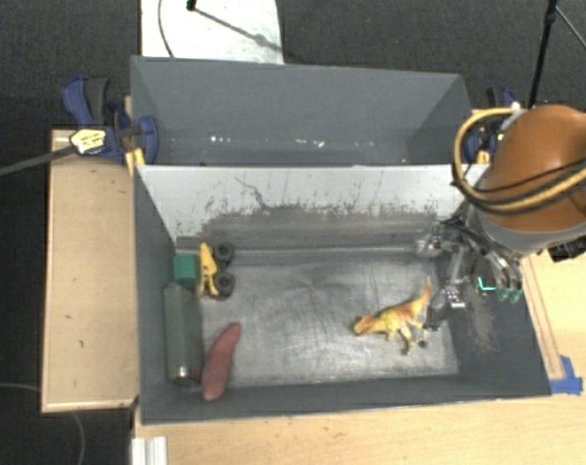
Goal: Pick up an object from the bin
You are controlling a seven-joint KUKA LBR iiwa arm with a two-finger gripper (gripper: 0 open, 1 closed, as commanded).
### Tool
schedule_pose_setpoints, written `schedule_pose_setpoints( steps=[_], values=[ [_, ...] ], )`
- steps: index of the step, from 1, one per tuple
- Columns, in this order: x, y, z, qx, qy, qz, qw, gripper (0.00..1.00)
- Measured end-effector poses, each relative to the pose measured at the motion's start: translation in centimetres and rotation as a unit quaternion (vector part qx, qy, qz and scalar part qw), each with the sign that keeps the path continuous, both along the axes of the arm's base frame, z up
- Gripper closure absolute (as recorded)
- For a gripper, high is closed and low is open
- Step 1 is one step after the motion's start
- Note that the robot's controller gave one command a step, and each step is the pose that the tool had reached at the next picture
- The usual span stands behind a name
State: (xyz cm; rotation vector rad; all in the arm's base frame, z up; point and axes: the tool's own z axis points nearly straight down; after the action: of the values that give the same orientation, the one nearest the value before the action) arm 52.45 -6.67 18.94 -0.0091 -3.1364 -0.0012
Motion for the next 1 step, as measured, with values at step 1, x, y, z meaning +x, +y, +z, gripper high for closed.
schedule_pose_setpoints(
  steps=[1],
  values=[
    [0.17,0.02,0.44,-0.001,-0.0042,0.001,1.0000,0.00]
  ],
)
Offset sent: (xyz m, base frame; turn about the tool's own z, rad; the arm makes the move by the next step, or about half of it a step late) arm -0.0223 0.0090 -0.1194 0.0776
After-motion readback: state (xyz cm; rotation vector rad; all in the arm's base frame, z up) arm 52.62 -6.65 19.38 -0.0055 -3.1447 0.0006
